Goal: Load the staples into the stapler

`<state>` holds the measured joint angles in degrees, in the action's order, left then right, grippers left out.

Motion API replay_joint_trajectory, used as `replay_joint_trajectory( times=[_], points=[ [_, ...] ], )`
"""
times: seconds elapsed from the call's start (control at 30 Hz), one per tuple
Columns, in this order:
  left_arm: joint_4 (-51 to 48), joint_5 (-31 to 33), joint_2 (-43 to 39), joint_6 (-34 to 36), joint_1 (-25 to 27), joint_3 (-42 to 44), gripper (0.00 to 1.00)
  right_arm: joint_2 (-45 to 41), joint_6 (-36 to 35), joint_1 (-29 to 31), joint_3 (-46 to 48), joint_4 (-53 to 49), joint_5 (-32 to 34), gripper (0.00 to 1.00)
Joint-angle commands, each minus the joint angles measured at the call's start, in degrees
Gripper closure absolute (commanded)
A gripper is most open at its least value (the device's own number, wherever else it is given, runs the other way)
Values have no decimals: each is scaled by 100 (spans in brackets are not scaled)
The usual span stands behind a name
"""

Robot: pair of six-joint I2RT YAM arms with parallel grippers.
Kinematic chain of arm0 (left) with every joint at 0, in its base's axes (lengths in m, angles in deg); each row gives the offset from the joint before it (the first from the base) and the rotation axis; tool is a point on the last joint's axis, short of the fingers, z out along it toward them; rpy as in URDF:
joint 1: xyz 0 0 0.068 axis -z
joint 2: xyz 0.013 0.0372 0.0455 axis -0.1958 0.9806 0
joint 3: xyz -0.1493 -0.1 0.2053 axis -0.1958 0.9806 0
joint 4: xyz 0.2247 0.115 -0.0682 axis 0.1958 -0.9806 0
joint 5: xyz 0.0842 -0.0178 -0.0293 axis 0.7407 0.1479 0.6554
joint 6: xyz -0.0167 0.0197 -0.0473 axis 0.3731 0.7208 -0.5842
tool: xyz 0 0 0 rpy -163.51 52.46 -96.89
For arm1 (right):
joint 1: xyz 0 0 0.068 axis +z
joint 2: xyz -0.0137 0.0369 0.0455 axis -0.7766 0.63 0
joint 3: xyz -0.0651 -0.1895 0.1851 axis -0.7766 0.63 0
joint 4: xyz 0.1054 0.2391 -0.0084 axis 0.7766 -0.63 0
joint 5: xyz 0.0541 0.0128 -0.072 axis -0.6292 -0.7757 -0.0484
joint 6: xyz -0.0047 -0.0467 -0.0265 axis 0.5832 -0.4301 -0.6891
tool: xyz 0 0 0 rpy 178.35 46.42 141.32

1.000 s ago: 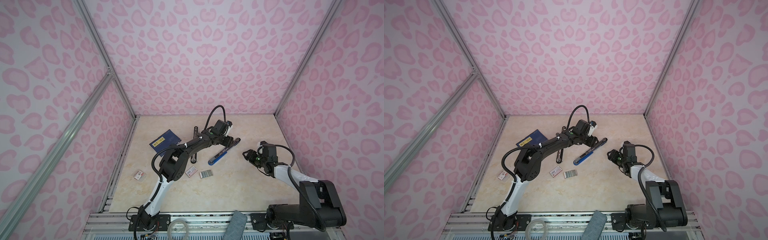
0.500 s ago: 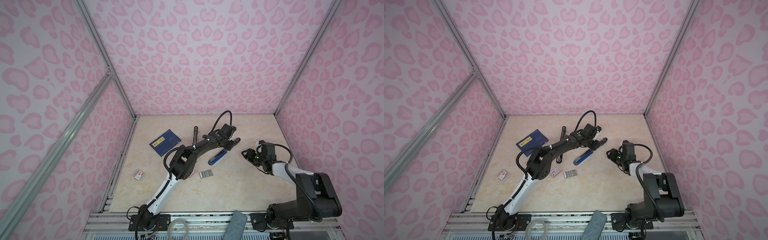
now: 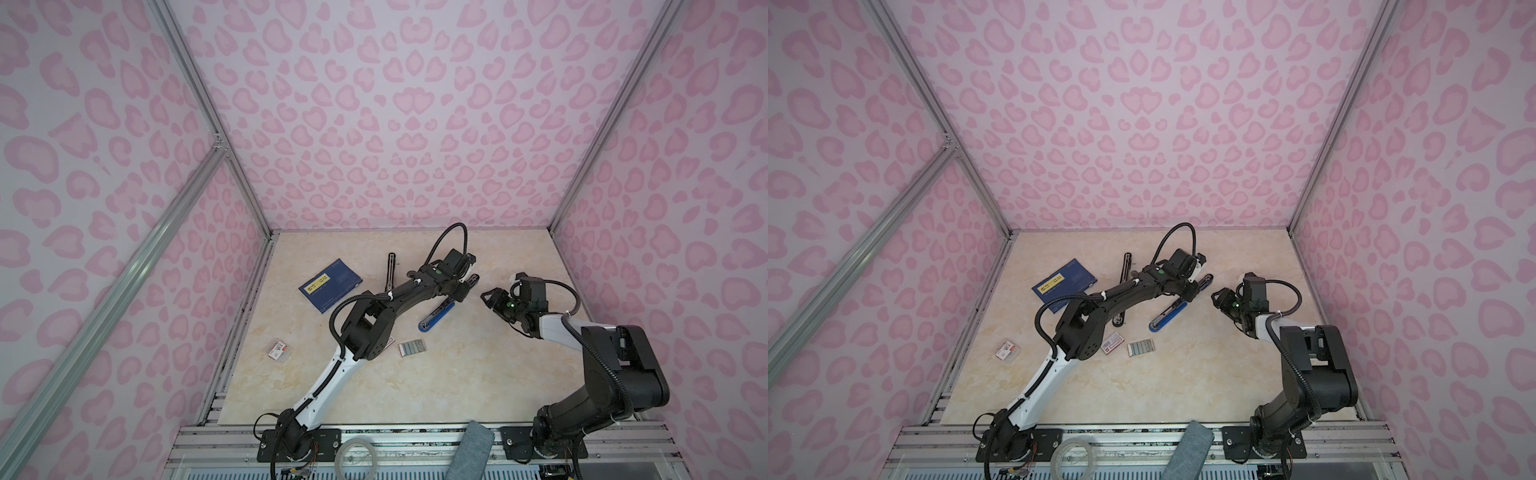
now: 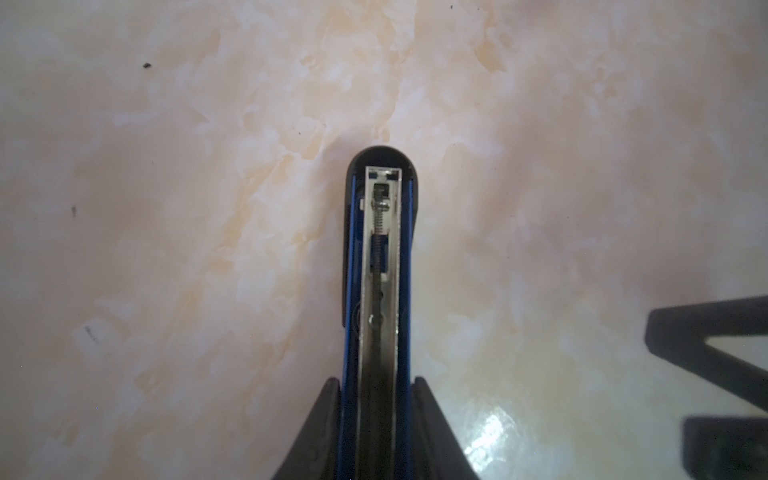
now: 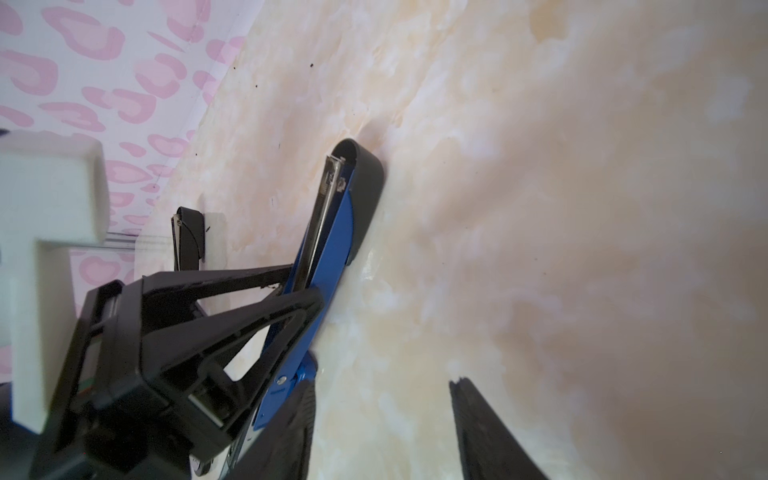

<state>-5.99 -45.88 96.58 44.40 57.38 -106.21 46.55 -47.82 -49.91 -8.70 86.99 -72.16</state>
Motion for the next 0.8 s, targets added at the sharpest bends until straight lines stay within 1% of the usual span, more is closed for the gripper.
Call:
replay_joint_trajectory(
  times=[0.0, 0.07, 0.13, 0.2, 0.33, 0.43, 0.53, 0.63, 0.77],
  points=[
    [113, 17, 24, 120, 2, -78, 74, 155, 85, -17, -48, 342, -100, 44],
    [119, 1, 7, 148, 6, -78, 77, 246, 116, -31, -67, 442, -111, 44],
    [132, 26, -13, 177, 14, -78, 79, 334, 169, -38, -76, 582, -144, 38],
    [133, 70, -24, 224, 31, -78, 80, 417, 241, -53, -72, 765, -210, 35],
    [133, 123, -76, 265, 48, -73, 84, 603, 468, -97, -62, 1225, -377, 34],
    [158, 160, -142, 273, 69, -53, 90, 849, 745, -161, -67, 1714, -612, 34],
    [231, 183, -246, 296, 104, 37, 91, 1086, 1017, -195, -101, 2161, -758, 34],
    [333, 193, -368, 300, 135, 178, 95, 1247, 1112, -207, -187, 2293, -779, 34],
    [426, 163, -526, 275, 155, 349, 95, 1449, 1305, -258, -242, 2574, -861, 34]
  ],
)
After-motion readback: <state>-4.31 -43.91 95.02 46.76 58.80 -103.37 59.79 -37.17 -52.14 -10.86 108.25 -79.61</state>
